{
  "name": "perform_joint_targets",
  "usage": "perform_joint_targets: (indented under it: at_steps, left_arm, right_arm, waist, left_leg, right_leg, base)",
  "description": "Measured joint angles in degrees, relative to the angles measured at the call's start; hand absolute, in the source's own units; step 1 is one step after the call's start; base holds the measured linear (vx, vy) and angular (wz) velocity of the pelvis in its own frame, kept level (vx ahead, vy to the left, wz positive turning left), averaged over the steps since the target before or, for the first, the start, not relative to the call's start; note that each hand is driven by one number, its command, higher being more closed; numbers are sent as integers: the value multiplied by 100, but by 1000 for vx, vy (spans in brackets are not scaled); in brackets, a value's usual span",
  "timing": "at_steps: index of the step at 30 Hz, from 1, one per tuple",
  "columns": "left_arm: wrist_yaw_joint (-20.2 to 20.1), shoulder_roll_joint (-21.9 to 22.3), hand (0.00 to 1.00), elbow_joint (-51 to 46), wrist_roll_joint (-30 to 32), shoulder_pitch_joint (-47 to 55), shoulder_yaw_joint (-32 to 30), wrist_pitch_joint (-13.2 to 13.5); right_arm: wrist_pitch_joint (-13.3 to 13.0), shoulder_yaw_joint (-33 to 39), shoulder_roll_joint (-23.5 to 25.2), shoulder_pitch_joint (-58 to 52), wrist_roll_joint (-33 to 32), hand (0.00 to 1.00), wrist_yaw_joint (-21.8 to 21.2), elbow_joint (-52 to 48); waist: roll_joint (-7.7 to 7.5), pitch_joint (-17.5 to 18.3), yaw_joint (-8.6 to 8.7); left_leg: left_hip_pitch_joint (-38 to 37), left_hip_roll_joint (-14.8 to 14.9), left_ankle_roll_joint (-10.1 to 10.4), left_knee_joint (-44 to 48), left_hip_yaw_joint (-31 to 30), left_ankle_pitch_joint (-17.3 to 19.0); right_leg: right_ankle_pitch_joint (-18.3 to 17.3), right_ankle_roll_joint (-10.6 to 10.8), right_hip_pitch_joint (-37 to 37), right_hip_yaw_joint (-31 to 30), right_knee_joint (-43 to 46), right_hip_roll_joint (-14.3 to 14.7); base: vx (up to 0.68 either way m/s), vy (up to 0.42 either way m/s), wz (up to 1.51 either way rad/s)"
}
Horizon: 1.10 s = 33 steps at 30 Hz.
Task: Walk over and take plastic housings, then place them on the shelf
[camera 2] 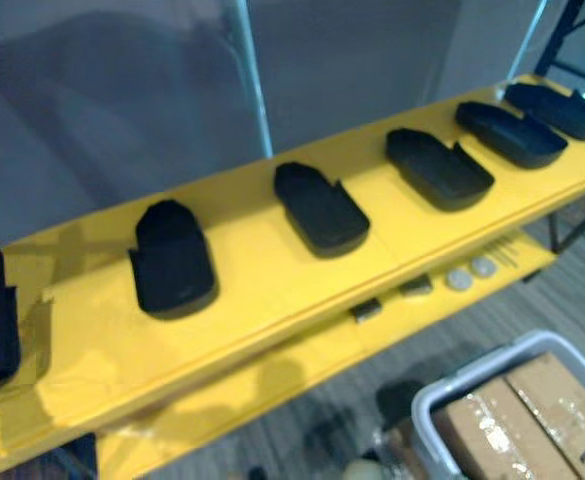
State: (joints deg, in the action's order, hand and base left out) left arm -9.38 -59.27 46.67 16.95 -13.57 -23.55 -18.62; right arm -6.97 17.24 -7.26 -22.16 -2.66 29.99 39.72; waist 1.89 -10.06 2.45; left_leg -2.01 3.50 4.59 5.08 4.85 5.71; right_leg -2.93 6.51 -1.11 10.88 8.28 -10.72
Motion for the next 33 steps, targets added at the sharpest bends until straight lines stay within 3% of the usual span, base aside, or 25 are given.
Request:
perform_joint_targets:
  at_steps: [5, 9, 10, 14, 17, 19, 22, 26, 29, 33]
  left_arm:
    - [-120, 14, 100, 237, -4, 17, 9, -71]
    - [213, 200, 100, 237, -75, 26, 5, -53]
    - [351, 278, 0, 233, -140, 26, -9, -30]
    - [819, 445, 0, 220, -308, 23, -23, -36]
    - [1144, 591, 0, 152, -356, 18, -44, -71]
    - [1347, 611, 0, 55, -360, 16, -48, -90]
    - [1574, 611, 0, -233, -352, 15, -63, -135]
    - [1791, 724, 0, -407, -337, 66, -104, -163]
    - [2021, 895, 0, -553, -335, 123, -113, -157]
    - [2313, 916, 0, -677, -290, 253, -118, -159]
  right_arm:
    - [0, 30, 47, 14, 1, 0, -33, -3]
    - [1, 205, 18, 145, -2, 0, -118, -50]
    - [1, 254, -10, 197, -5, 0, -121, -83]
    - [4, 297, -195, 348, -146, 0, -169, -207]
    - [-160, 424, -248, 393, -521, 0, -469, -303]
    - [-384, 489, -293, 452, -921, 0, -999, -304]
    - [-655, 462, -340, 495, -1011, 0, -1863, -324]
    - [-711, 322, -414, 496, -1015, 0, -3048, -336]
    - [-776, 157, -516, 493, -1124, 0, -3573, -335]
    - [-857, 91, -666, 490, -1095, 0, -3891, -344]
  waist:
    - [-102, -118, -5]
    - [-111, -312, -11]
    - [-62, -450, -12]
    - [-52, -675, -6]
    - [-41, -797, -10]
    - [-37, -822, -4]
    - [-31, -825, -14]
    - [-31, -826, -66]
    - [-31, -832, -65]
    - [-32, -832, -71]
  left_leg:
    - [112, -5, 0, 195, -14, 110]
    - [215, -3, -33, 416, 21, 233]
    - [236, 5, -38, 511, 37, 288]
    - [532, 52, -47, 769, 96, 428]
    - [608, 83, -31, 847, 120, 440]
    - [596, 114, -17, 848, 123, 448]
    - [583, 128, -17, 849, 126, 448]
    - [466, 141, -14, 848, 191, 451]
    - [337, 157, 1, 833, 187, 464]
    - [300, 172, 15, 748, 177, 467]
  right_leg:
    - [64, 6, 20, -5, -81, 10]
    - [129, -31, 16, -30, -147, 15]
    - [141, -36, 14, -56, -158, 20]
    - [155, -44, -182, -176, -155, 62]
    - [200, 14, -286, -215, -143, 93]
    - [208, 22, -288, -217, -126, 120]
    - [190, -6, -283, -223, -111, 130]
    - [187, -8, -219, -320, -100, 142]
    - [174, -16, -92, -311, -103, 153]
    - [171, -11, -92, -308, -91, 168]
  base:
    - [23, 14, 1]
    - [12, 27, -4]
    - [-25, 28, -7]
    - [-53, 22, -11]
    - [38, -9, -4]
    - [56, -18, -2]
    - [26, -6, 0]
    - [0, 2, -8]
    - [-32, 0, -3]
    - [-65, -10, 0]
